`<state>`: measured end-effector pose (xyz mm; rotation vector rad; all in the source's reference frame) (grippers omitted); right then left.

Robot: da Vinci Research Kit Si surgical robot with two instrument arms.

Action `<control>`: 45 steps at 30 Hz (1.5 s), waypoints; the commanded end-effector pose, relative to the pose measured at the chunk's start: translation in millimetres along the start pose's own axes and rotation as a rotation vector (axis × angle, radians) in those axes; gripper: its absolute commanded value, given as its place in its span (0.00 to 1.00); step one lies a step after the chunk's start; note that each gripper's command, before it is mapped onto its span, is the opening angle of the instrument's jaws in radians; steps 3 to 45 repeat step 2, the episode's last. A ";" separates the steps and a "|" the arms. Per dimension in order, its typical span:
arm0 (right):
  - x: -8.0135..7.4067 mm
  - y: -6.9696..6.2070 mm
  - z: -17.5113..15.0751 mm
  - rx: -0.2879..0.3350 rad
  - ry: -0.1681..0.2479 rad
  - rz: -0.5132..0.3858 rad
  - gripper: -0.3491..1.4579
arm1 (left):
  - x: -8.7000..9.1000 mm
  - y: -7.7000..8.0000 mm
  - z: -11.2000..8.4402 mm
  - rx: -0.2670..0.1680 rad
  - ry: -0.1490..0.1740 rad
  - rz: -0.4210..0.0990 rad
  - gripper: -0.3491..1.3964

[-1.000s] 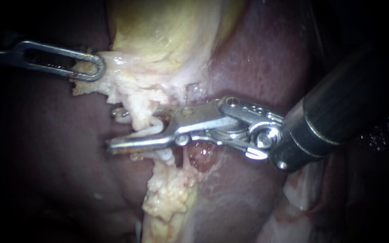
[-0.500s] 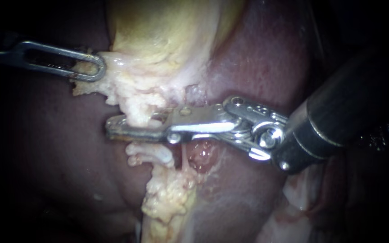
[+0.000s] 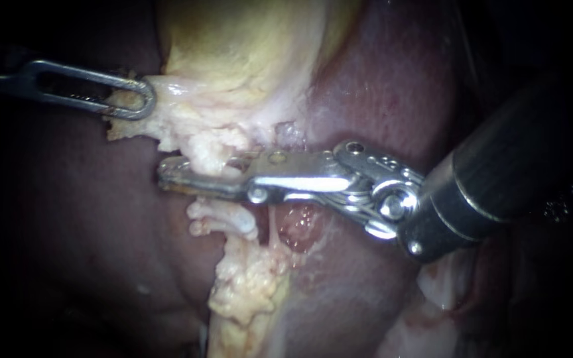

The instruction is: Clipping third clip left tube

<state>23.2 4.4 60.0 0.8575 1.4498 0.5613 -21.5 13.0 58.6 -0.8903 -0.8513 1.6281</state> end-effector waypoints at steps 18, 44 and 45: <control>-0.2 0.2 0.0 -0.001 0.000 0.012 0.00 | 0.0 -0.1 0.1 0.000 0.000 0.000 0.00; -0.2 0.2 0.0 -0.001 0.000 0.012 0.00 | 0.0 -0.1 0.1 0.000 0.000 0.000 0.00; -0.2 0.2 0.0 -0.001 0.000 0.012 0.00 | 0.0 -0.1 0.1 0.000 0.000 0.000 0.00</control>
